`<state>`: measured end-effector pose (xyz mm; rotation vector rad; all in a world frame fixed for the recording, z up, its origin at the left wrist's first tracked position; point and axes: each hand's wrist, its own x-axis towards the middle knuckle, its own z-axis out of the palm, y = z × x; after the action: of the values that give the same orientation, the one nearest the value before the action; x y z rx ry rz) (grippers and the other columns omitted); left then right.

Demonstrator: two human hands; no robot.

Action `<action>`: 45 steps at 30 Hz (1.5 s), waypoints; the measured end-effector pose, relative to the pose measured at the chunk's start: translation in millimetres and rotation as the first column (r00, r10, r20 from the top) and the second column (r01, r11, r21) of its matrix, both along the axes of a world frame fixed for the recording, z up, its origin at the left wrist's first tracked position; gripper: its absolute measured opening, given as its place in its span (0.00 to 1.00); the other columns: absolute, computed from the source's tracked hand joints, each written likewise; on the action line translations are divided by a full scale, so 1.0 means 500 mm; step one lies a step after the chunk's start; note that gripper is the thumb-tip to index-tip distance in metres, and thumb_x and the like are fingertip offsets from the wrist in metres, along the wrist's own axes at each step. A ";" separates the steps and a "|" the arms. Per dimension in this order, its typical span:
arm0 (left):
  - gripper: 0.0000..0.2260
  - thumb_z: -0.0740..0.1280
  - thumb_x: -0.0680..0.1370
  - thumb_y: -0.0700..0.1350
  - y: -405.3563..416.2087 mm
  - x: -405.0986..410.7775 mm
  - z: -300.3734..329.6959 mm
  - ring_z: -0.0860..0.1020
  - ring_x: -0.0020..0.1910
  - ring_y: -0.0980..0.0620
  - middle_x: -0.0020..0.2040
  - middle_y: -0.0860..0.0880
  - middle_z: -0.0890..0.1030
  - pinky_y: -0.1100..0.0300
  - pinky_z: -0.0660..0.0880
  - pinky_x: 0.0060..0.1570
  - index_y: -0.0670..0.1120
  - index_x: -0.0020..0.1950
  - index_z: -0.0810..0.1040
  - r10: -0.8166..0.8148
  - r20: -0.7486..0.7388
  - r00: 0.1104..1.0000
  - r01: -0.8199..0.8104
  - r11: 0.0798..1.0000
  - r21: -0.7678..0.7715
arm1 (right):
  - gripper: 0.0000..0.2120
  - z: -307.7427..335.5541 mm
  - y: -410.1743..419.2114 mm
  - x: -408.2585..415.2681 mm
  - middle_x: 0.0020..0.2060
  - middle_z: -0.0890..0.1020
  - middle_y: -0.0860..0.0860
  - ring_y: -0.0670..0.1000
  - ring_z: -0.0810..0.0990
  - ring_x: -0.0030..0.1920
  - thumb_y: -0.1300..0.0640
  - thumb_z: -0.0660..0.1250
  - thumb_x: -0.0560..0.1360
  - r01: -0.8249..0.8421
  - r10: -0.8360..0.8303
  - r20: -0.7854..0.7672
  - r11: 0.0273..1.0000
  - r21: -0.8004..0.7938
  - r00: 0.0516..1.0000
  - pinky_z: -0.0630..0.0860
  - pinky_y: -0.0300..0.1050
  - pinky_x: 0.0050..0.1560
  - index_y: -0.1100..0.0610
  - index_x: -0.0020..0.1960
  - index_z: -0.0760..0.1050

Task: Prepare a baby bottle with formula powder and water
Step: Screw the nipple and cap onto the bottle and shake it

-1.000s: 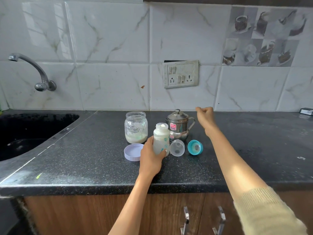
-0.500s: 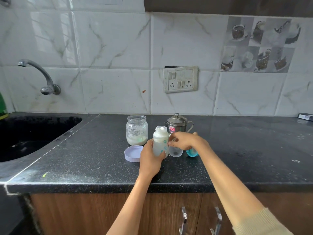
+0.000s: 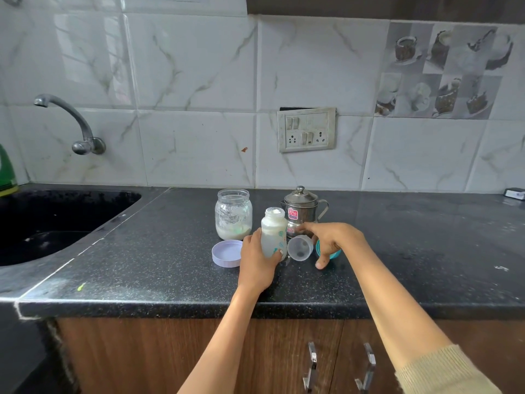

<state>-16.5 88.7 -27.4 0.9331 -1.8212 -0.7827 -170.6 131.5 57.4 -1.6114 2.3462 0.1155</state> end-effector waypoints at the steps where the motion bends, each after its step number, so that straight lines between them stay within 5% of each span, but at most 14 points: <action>1: 0.19 0.70 0.72 0.39 -0.001 0.000 0.000 0.69 0.53 0.49 0.53 0.47 0.71 0.59 0.65 0.49 0.43 0.61 0.70 0.000 -0.001 1.000 0.000 1.000 0.000 | 0.46 0.000 0.005 0.000 0.73 0.64 0.52 0.60 0.65 0.70 0.62 0.77 0.66 0.008 -0.008 -0.010 1.000 -0.009 1.000 0.67 0.57 0.67 0.47 0.75 0.55; 5: 0.19 0.69 0.72 0.39 -0.002 0.000 0.001 0.67 0.51 0.52 0.55 0.45 0.71 0.61 0.63 0.48 0.42 0.62 0.70 -0.001 -0.004 1.000 0.001 1.000 0.012 | 0.30 0.011 0.029 -0.006 0.67 0.70 0.56 0.60 0.73 0.62 0.65 0.73 0.69 0.066 -0.066 0.016 0.998 -0.014 0.998 0.75 0.54 0.60 0.52 0.68 0.69; 9: 0.19 0.70 0.73 0.40 -0.002 0.000 0.000 0.68 0.52 0.52 0.54 0.47 0.70 0.61 0.64 0.49 0.43 0.61 0.70 -0.001 -0.008 1.000 0.001 1.000 0.007 | 0.11 0.046 0.040 -0.029 0.57 0.74 0.55 0.56 0.78 0.51 0.62 0.73 0.70 0.161 -0.127 0.218 0.976 -0.147 0.968 0.82 0.48 0.45 0.53 0.51 0.80; 13: 0.16 0.70 0.73 0.42 -0.006 -0.005 -0.001 0.71 0.52 0.49 0.53 0.47 0.73 0.57 0.69 0.50 0.43 0.59 0.71 0.005 -0.028 1.000 -0.004 1.000 0.016 | 0.26 0.103 0.036 -0.003 0.56 0.74 0.54 0.53 0.78 0.51 0.62 0.74 0.68 0.111 0.033 0.370 0.926 -0.361 0.929 0.79 0.46 0.52 0.54 0.64 0.74; 18: 0.15 0.69 0.75 0.42 -0.003 -0.004 -0.001 0.76 0.53 0.49 0.54 0.48 0.77 0.56 0.73 0.51 0.44 0.59 0.71 -0.031 -0.067 0.997 0.035 0.998 0.053 | 0.32 0.135 0.006 0.086 0.65 0.71 0.56 0.57 0.74 0.60 0.65 0.70 0.71 -0.203 0.175 -0.104 0.895 -0.398 0.979 0.74 0.49 0.55 0.55 0.71 0.62; 21: 0.14 0.69 0.75 0.41 -0.002 -0.005 -0.001 0.76 0.53 0.49 0.54 0.48 0.78 0.56 0.72 0.51 0.44 0.59 0.70 -0.033 -0.080 0.996 0.038 0.998 0.051 | 0.27 0.135 -0.002 0.127 0.57 0.75 0.60 0.60 0.78 0.51 0.70 0.68 0.69 -0.277 0.134 -0.321 0.845 -0.458 0.938 0.73 0.50 0.44 0.60 0.65 0.63; 25: 0.14 0.68 0.75 0.41 -0.004 -0.005 -0.002 0.76 0.52 0.49 0.54 0.47 0.78 0.57 0.71 0.49 0.43 0.58 0.71 -0.031 -0.081 0.996 0.034 0.998 0.045 | 0.21 0.152 0.002 0.153 0.58 0.76 0.58 0.59 0.76 0.56 0.71 0.64 0.71 -0.344 0.163 -0.426 0.853 -0.393 0.890 0.65 0.44 0.45 0.58 0.62 0.72; 31: 0.14 0.68 0.75 0.41 -0.005 -0.006 -0.004 0.76 0.53 0.49 0.55 0.48 0.78 0.55 0.73 0.52 0.45 0.59 0.70 -0.042 -0.096 0.994 0.047 0.997 0.053 | 0.22 0.161 0.000 0.182 0.60 0.74 0.57 0.60 0.67 0.62 0.73 0.62 0.70 -0.347 0.244 -0.365 0.904 -0.251 0.899 0.60 0.40 0.46 0.57 0.61 0.75; 34: 0.15 0.68 0.75 0.41 -0.007 -0.006 -0.006 0.76 0.54 0.48 0.55 0.47 0.78 0.52 0.74 0.54 0.45 0.59 0.70 -0.049 -0.097 0.994 0.054 0.998 0.046 | 0.27 0.173 -0.012 0.184 0.60 0.76 0.55 0.60 0.75 0.58 0.74 0.65 0.63 -0.301 0.255 -0.234 0.935 -0.188 0.938 0.63 0.40 0.33 0.57 0.60 0.76; 37: 0.14 0.68 0.75 0.41 -0.008 -0.007 -0.007 0.76 0.54 0.49 0.56 0.48 0.78 0.53 0.74 0.54 0.46 0.59 0.70 -0.051 -0.090 0.995 0.055 0.998 0.043 | 0.25 0.177 -0.024 0.181 0.59 0.77 0.55 0.58 0.79 0.52 0.72 0.66 0.63 -0.286 0.263 -0.152 0.945 -0.160 0.953 0.65 0.40 0.31 0.59 0.59 0.77; 42: 0.14 0.67 0.76 0.42 -0.011 -0.010 -0.009 0.76 0.55 0.48 0.56 0.47 0.77 0.51 0.73 0.56 0.46 0.59 0.69 -0.047 -0.055 0.997 0.048 0.999 0.023 | 0.27 0.172 -0.034 0.169 0.59 0.76 0.52 0.55 0.79 0.51 0.72 0.73 0.62 -0.337 0.295 -0.257 0.931 -0.137 0.920 0.73 0.43 0.36 0.53 0.58 0.78; 45: 0.14 0.66 0.76 0.42 -0.013 -0.011 -0.010 0.75 0.55 0.48 0.56 0.47 0.77 0.53 0.73 0.55 0.45 0.60 0.69 -0.045 -0.037 0.998 0.045 0.999 0.022 | 0.30 0.182 -0.039 0.169 0.56 0.78 0.48 0.51 0.79 0.49 0.60 0.81 0.58 -0.359 0.303 -0.379 0.929 -0.086 0.874 0.77 0.44 0.45 0.51 0.59 0.78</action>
<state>-22.1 82.3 -32.2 0.8892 -1.8101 -0.8448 -86.0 111.8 148.4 -2.2312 2.3492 0.3374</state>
